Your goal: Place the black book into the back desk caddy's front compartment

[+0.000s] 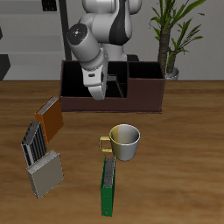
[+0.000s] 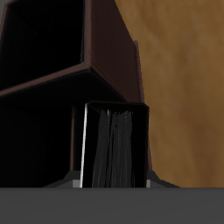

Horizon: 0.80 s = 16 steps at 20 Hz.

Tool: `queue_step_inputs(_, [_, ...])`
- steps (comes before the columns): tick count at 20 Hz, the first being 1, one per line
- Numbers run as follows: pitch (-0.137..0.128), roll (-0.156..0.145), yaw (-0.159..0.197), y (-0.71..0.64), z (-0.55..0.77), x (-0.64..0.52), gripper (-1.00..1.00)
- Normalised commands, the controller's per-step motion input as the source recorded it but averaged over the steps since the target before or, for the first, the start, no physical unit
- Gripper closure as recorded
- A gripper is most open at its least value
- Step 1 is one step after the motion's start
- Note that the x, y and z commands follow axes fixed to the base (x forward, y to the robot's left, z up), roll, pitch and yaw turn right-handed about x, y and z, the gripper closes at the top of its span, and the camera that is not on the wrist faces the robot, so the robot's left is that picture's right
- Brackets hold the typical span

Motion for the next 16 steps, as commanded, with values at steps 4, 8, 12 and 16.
queue_step_inputs(4, [-0.011,-0.013,-0.024,-0.02,0.07,0.03,-1.0])
queue_step_inputs(8, [0.012,-0.007,-0.021,0.0,0.05,0.01,-1.0])
queue_step_inputs(12, [-0.025,0.011,-0.071,0.05,0.28,-0.05,-1.0])
queue_step_inputs(16, [-0.047,0.017,-0.17,-0.01,0.41,-0.08,-1.0])
